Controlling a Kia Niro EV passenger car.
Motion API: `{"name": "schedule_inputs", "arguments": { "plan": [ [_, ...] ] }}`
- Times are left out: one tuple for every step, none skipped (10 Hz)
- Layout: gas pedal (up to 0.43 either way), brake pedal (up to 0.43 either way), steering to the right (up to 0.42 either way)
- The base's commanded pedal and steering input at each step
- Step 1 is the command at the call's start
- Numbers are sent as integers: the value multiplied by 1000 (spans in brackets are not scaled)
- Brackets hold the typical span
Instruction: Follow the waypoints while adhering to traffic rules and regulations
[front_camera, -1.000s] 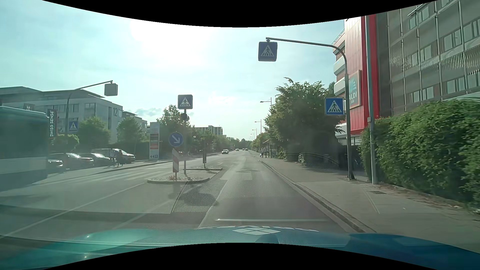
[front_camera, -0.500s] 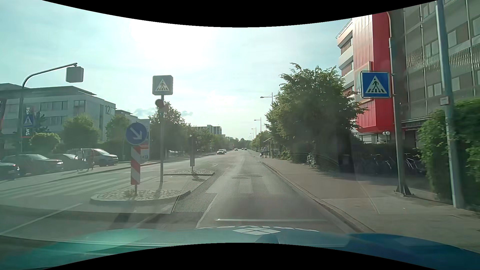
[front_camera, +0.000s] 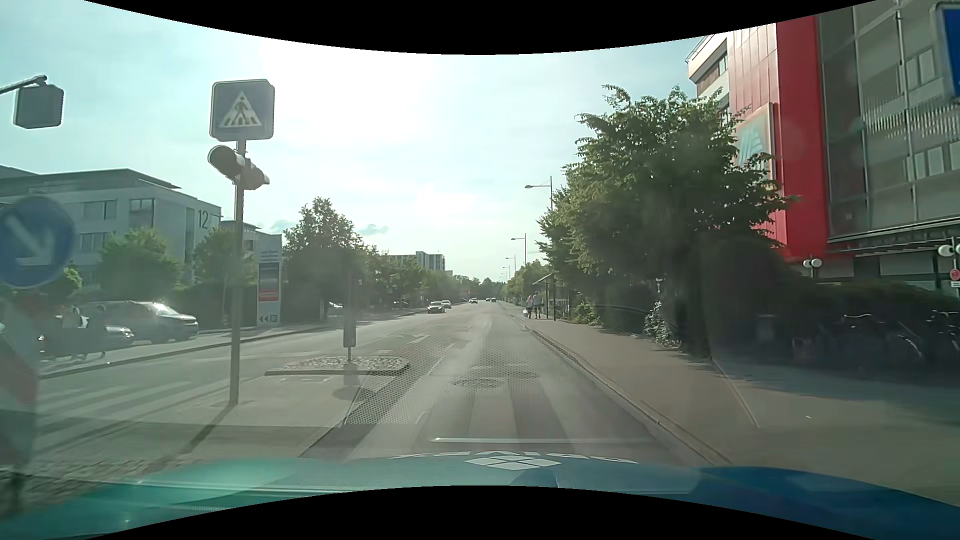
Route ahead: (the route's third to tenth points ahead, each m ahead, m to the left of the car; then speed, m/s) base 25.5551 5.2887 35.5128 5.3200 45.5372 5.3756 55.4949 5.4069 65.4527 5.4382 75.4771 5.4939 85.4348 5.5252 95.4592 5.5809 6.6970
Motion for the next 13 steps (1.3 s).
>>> {"name": "schedule_inputs", "arguments": {
  "plan": [
    [150, 0, -11],
    [150, 0, -11],
    [150, 0, -11],
    [150, 0, -11],
    [150, 0, -11],
    [150, 0, -11],
    [150, 0, -10],
    [150, 0, -9],
    [150, 0, -9],
    [150, 0, -10],
    [150, 0, -8],
    [150, 0, -6],
    [150, 0, -2]
  ]
}}
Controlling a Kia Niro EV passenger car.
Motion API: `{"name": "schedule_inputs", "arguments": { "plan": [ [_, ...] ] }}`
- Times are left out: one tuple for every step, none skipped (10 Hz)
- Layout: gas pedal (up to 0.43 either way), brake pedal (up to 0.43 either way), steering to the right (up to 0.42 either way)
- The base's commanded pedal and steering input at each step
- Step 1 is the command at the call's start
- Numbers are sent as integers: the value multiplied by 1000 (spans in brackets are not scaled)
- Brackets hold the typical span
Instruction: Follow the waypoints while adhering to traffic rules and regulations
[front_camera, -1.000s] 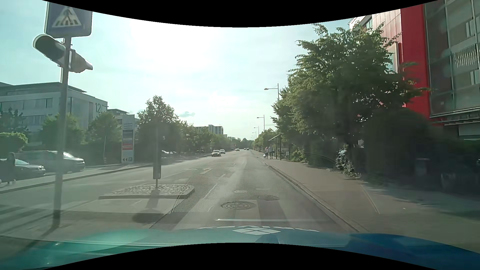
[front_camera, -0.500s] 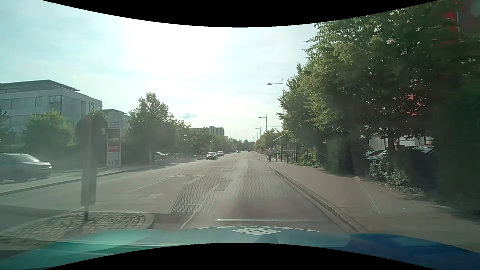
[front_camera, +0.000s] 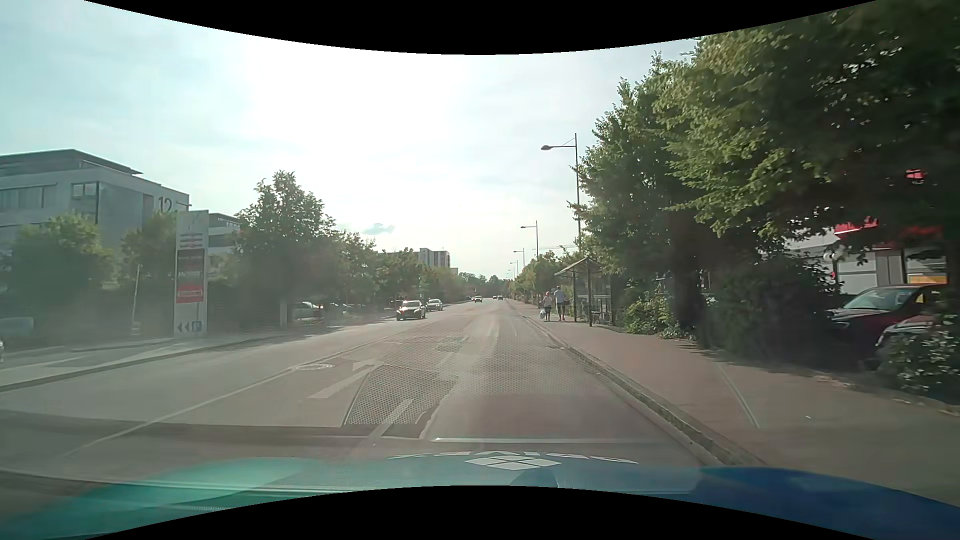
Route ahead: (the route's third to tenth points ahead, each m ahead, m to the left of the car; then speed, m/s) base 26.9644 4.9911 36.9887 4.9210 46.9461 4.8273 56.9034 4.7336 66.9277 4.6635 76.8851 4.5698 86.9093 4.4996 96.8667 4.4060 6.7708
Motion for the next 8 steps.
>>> {"name": "schedule_inputs", "arguments": {
  "plan": [
    [138, 0, -2],
    [138, 0, -1],
    [138, 0, 0],
    [138, 0, 0],
    [138, 0, 0],
    [138, 0, 1],
    [138, 0, 1],
    [138, 0, 1]
  ]
}}
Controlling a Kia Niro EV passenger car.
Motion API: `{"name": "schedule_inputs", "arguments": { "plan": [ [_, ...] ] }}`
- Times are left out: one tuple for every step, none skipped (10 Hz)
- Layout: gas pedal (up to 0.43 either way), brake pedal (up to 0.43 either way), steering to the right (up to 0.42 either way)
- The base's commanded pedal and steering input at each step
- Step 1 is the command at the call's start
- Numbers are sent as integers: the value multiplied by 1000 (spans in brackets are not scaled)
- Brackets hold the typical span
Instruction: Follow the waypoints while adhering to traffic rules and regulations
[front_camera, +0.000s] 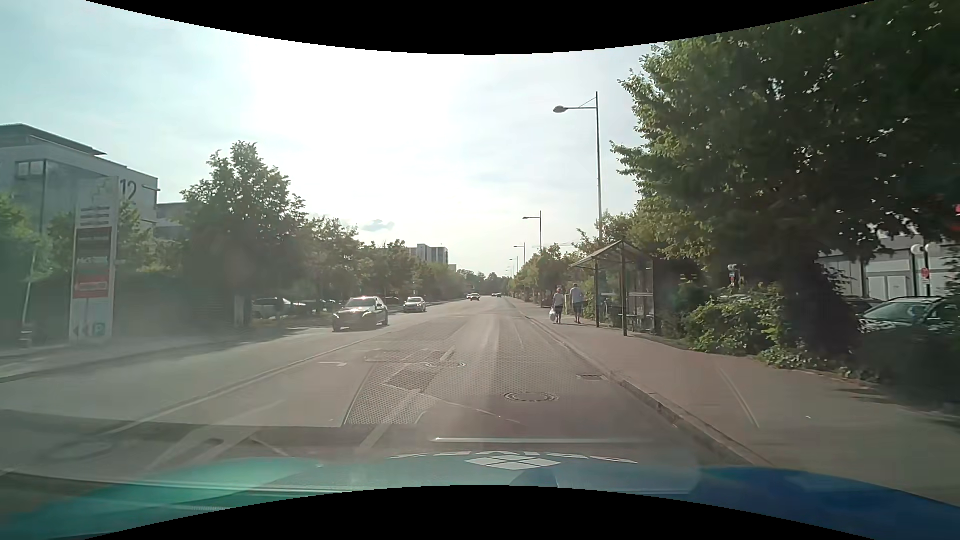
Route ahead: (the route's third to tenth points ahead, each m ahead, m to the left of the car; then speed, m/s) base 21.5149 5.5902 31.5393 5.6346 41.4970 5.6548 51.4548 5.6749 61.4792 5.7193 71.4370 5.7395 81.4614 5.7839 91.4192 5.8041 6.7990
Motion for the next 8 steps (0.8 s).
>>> {"name": "schedule_inputs", "arguments": {
  "plan": [
    [150, 0, 1],
    [169, 0, 1],
    [169, 0, 1],
    [169, 0, 0],
    [169, 0, 0],
    [169, 0, 0],
    [169, 0, 0],
    [157, 0, 0]
  ]
}}
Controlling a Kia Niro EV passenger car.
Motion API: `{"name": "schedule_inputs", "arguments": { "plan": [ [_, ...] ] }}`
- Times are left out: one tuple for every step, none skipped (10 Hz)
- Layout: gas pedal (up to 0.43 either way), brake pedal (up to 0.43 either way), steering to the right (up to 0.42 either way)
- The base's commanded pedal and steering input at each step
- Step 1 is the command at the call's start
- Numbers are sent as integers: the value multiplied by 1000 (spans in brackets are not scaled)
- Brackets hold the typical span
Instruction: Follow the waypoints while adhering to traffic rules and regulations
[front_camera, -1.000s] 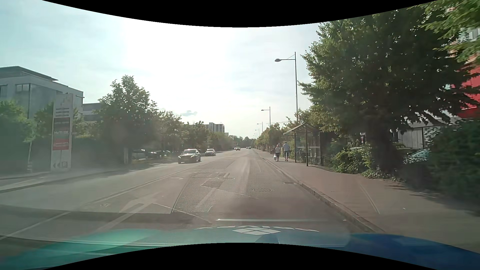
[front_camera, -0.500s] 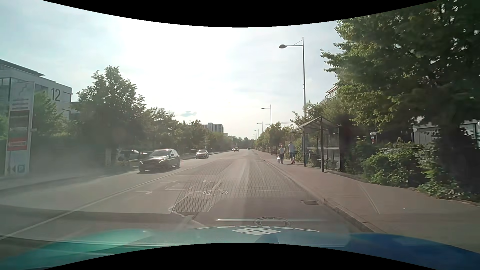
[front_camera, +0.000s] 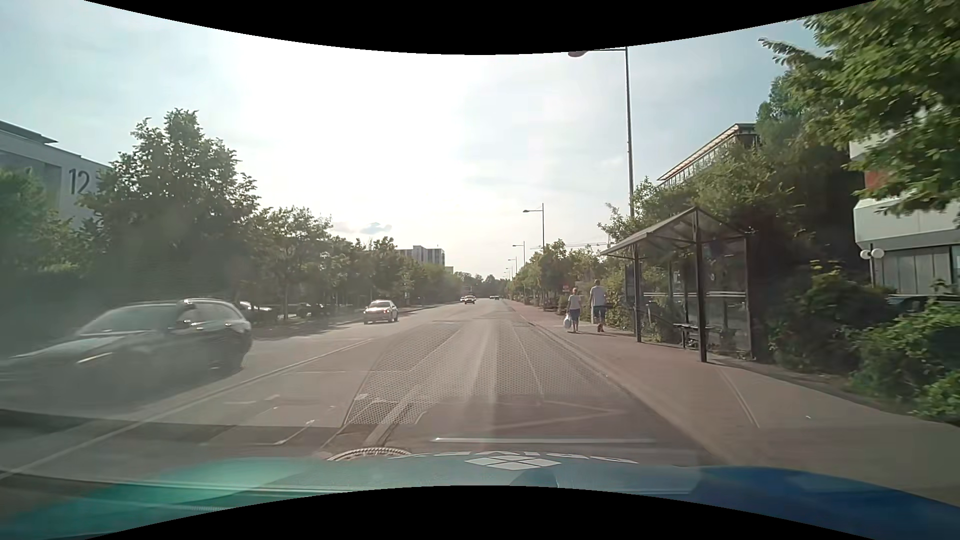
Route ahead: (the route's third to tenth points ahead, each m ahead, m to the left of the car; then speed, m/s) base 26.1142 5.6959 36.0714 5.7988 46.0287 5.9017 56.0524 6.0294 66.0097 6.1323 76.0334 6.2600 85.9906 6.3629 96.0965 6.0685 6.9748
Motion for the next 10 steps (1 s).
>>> {"name": "schedule_inputs", "arguments": {
  "plan": [
    [157, 0, 0],
    [157, 0, 0],
    [157, 0, 0],
    [157, 0, 1],
    [157, 0, 1],
    [157, 0, 0],
    [157, 0, 0],
    [157, 0, 0],
    [157, 0, 0],
    [157, 0, 0]
  ]
}}
